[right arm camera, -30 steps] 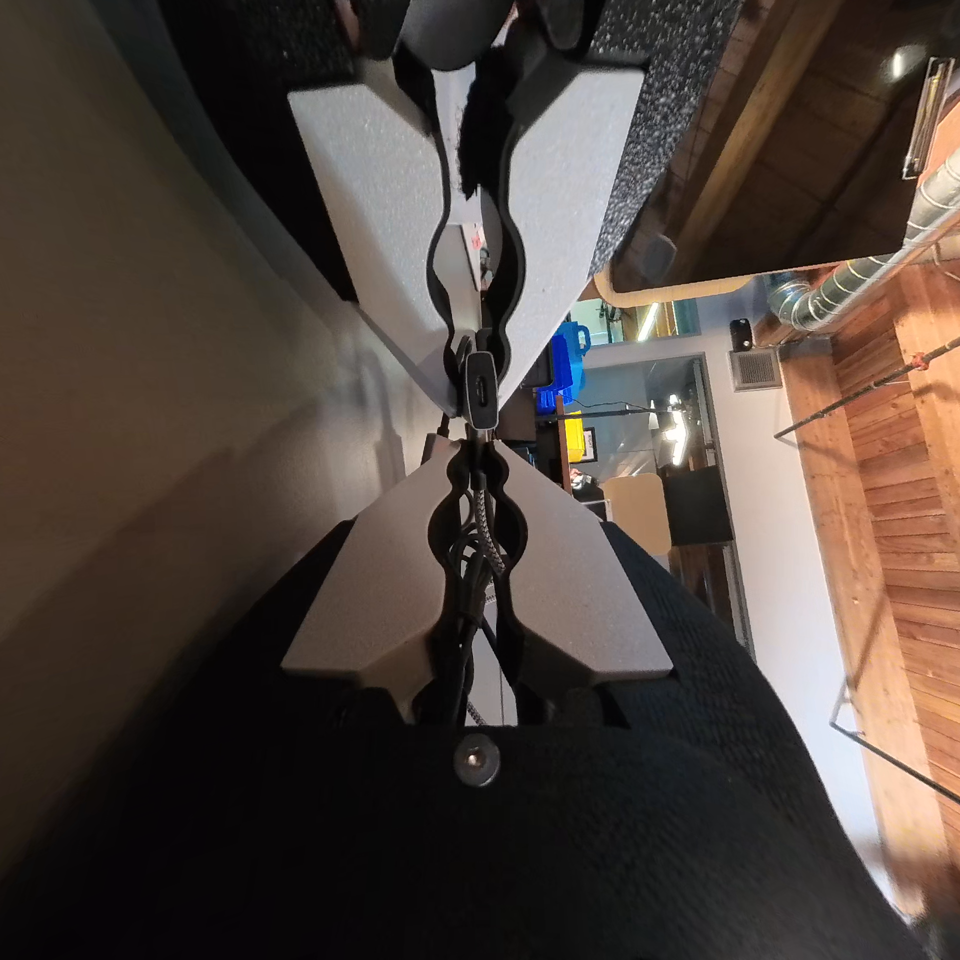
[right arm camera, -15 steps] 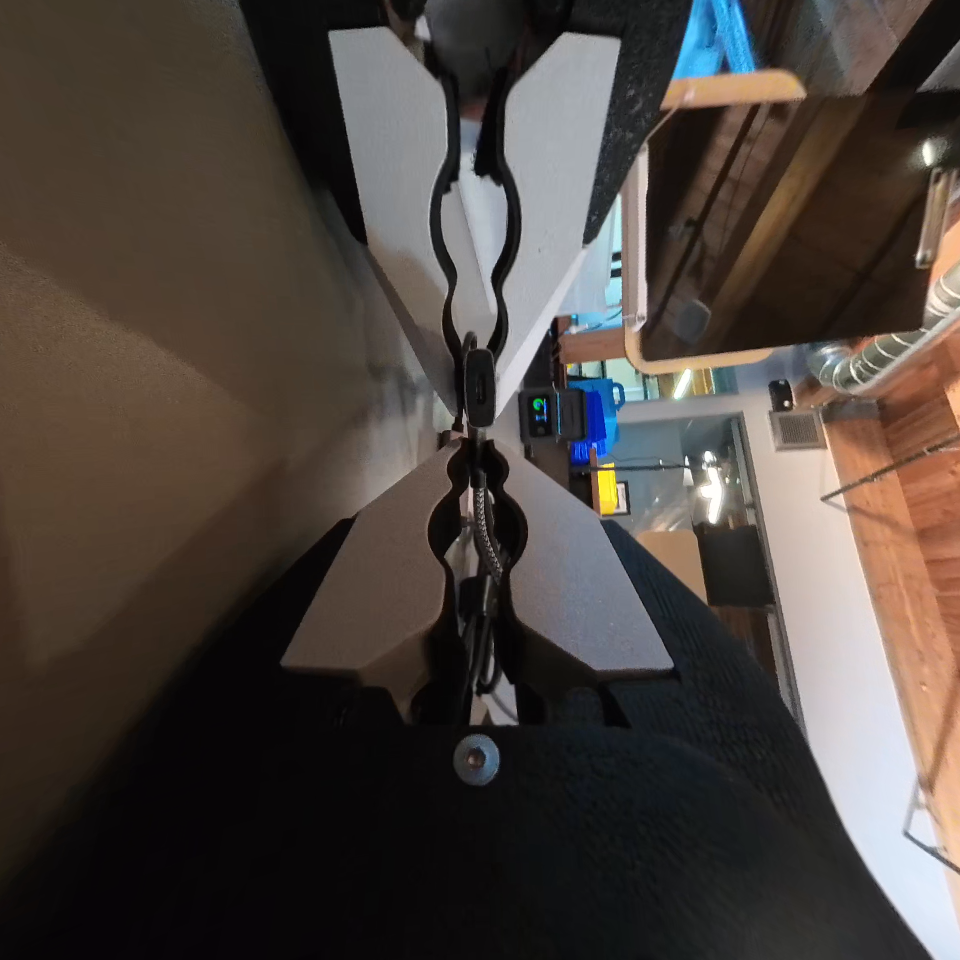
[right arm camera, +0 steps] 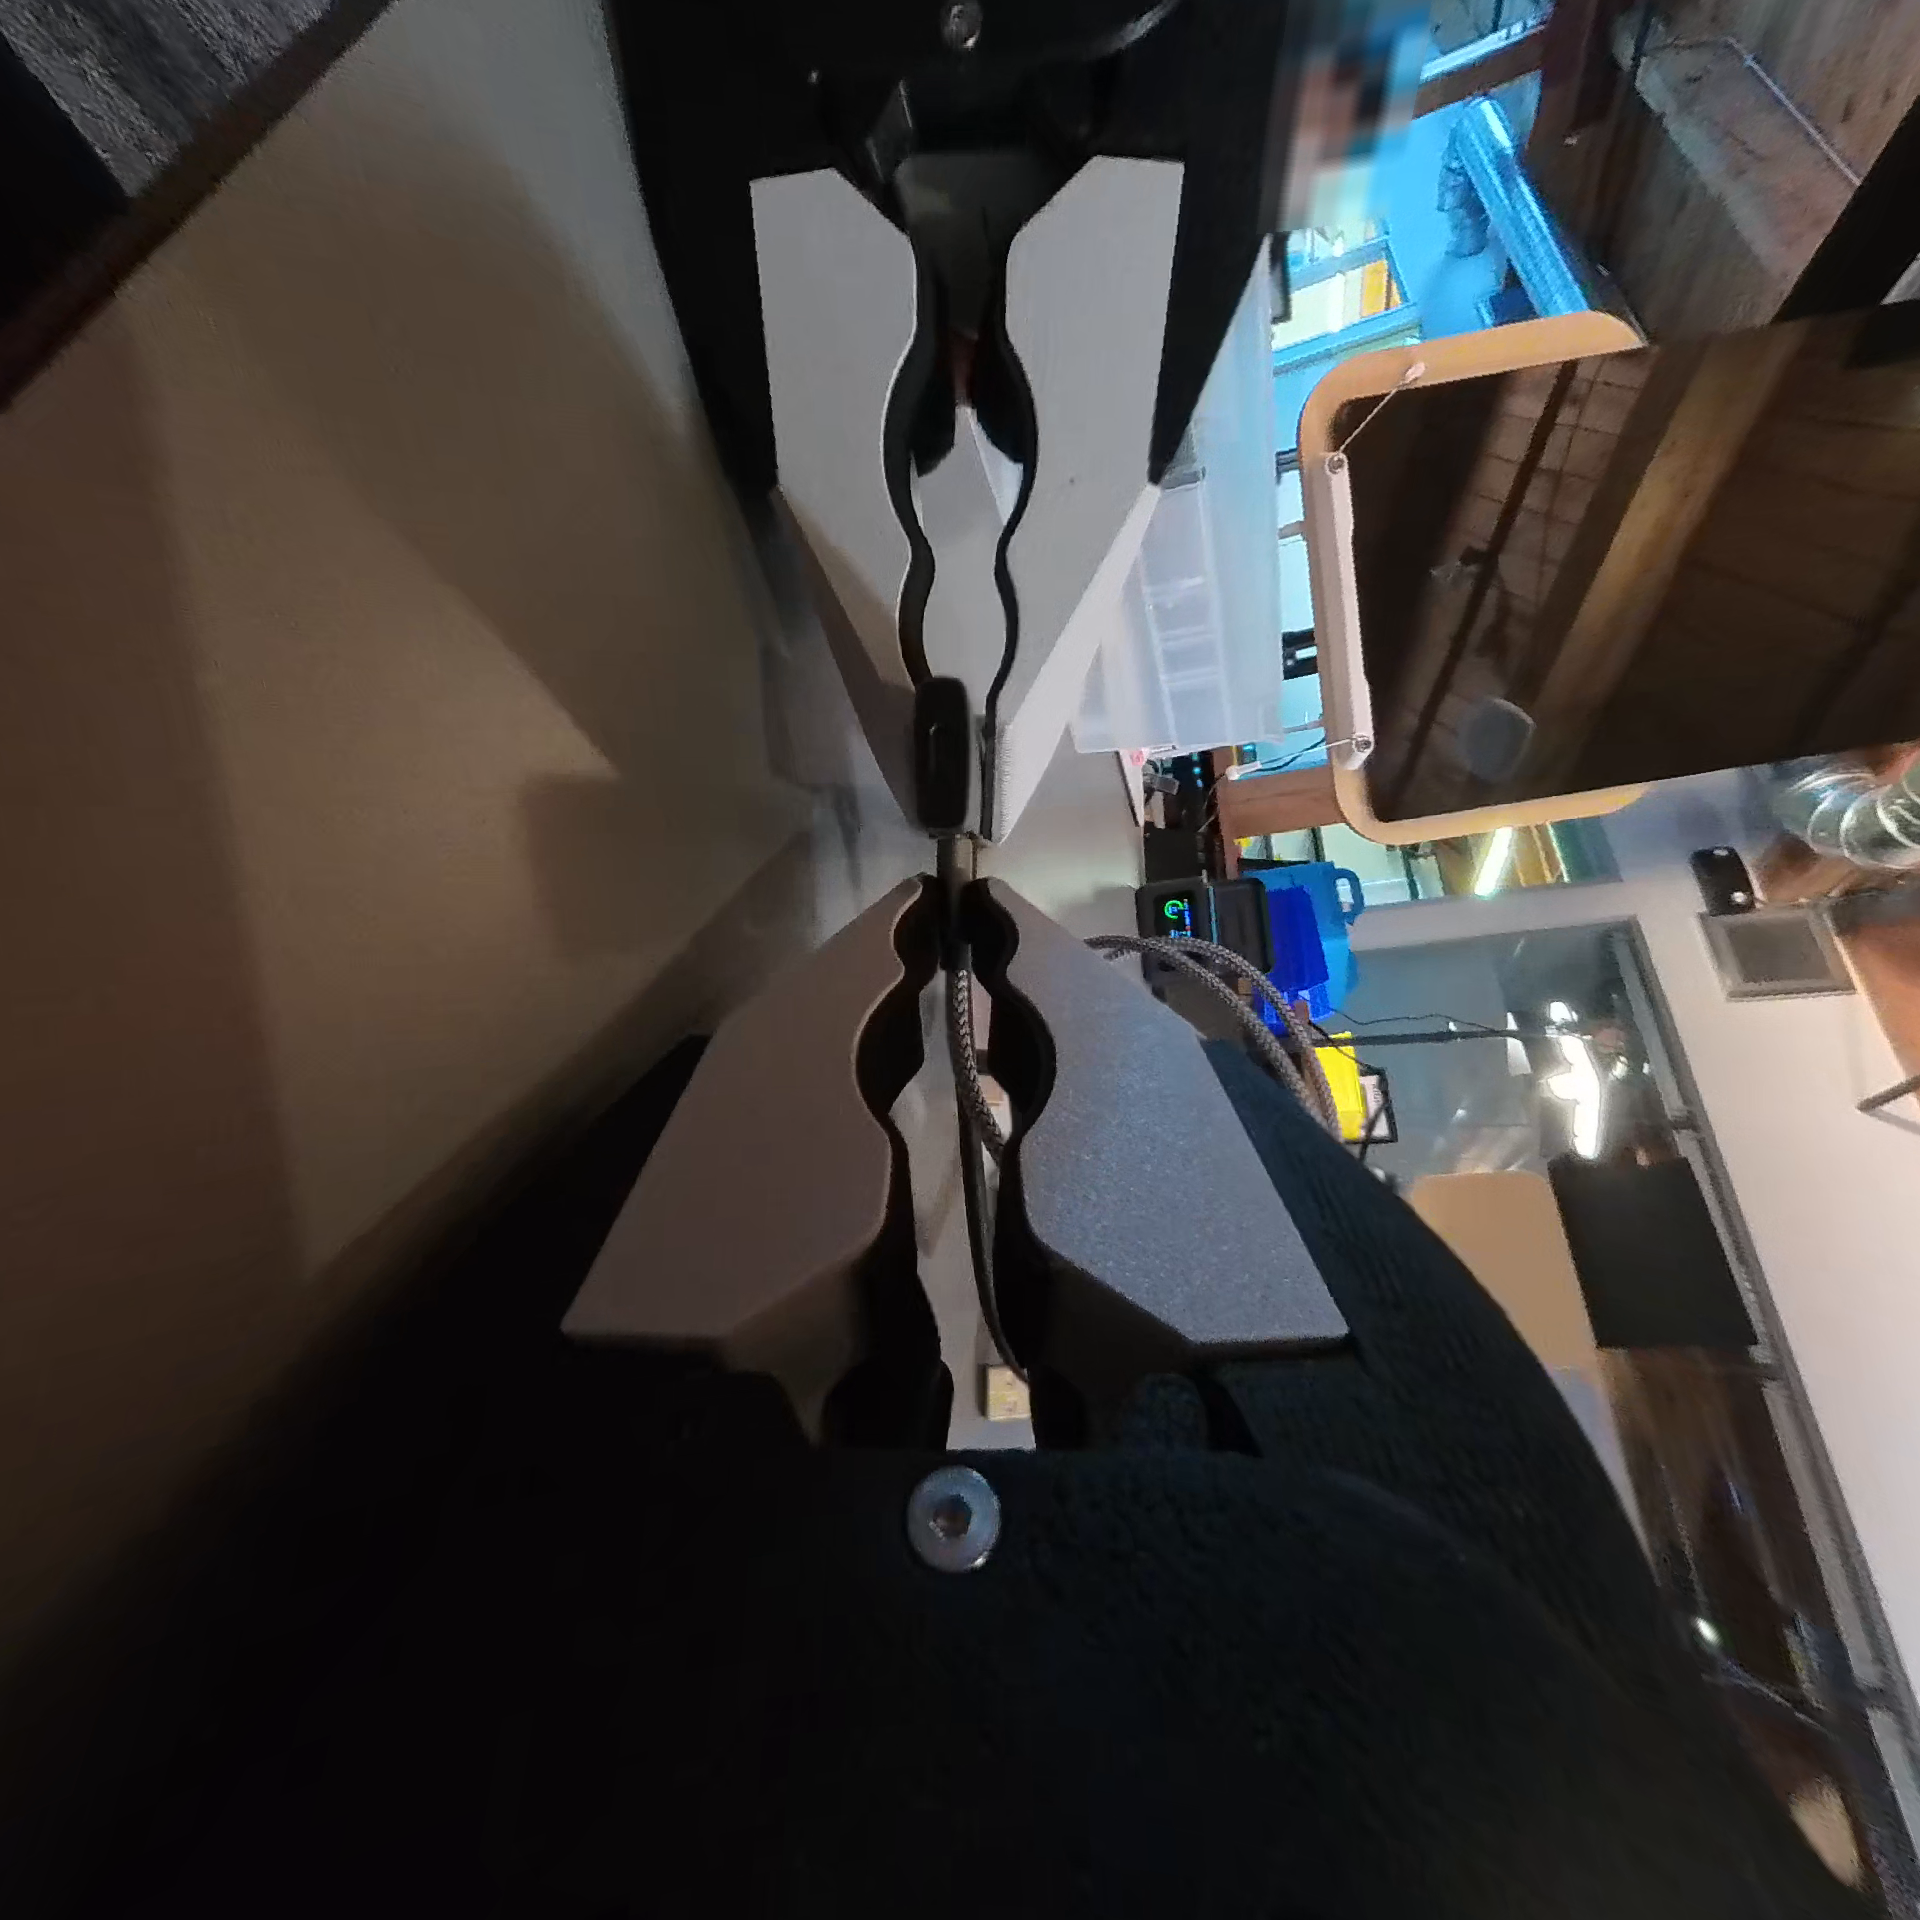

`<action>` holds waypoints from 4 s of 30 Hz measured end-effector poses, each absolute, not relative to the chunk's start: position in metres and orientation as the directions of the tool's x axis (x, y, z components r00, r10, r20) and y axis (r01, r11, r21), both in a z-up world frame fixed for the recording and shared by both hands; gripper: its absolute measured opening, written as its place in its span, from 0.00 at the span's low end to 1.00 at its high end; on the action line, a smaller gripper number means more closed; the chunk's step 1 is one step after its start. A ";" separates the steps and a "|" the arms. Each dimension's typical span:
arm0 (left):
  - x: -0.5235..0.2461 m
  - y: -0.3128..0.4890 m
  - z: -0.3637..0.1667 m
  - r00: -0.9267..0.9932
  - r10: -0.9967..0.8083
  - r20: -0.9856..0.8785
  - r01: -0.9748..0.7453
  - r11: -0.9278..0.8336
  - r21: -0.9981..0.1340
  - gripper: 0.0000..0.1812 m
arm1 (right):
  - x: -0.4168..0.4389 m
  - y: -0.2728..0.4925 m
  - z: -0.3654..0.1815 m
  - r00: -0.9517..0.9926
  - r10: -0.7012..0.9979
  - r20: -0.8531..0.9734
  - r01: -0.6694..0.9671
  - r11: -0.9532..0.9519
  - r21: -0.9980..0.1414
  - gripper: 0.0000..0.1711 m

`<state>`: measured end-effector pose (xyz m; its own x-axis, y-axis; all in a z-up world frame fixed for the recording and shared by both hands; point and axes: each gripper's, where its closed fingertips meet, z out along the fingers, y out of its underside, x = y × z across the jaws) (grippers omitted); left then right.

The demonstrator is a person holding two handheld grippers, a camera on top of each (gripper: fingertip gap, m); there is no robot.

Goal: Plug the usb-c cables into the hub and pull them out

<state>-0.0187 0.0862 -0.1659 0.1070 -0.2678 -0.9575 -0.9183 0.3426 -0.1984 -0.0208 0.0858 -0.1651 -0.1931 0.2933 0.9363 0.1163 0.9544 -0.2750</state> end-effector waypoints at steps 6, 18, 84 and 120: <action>-0.020 0.091 -0.161 0.089 -0.199 -0.976 -0.938 0.314 -0.149 0.08 | -0.022 0.091 -0.164 -0.178 0.304 0.936 0.153 0.948 -0.279 0.02; -0.010 0.085 -0.161 0.124 -0.236 -0.964 -0.917 0.343 -0.203 0.04 | -0.022 0.088 -0.163 -0.174 0.301 0.938 0.134 0.951 -0.280 0.02; -0.079 0.131 -0.142 0.332 -0.121 -0.936 -0.941 0.023 -0.337 0.04 | 0.176 0.176 0.210 0.675 0.283 0.682 0.174 0.837 -0.519 0.02; -0.073 0.130 -0.154 0.219 -0.157 -0.963 -0.970 0.076 -0.233 0.04 | 0.237 0.287 0.028 0.521 0.809 0.274 0.323 0.110 -0.940 0.02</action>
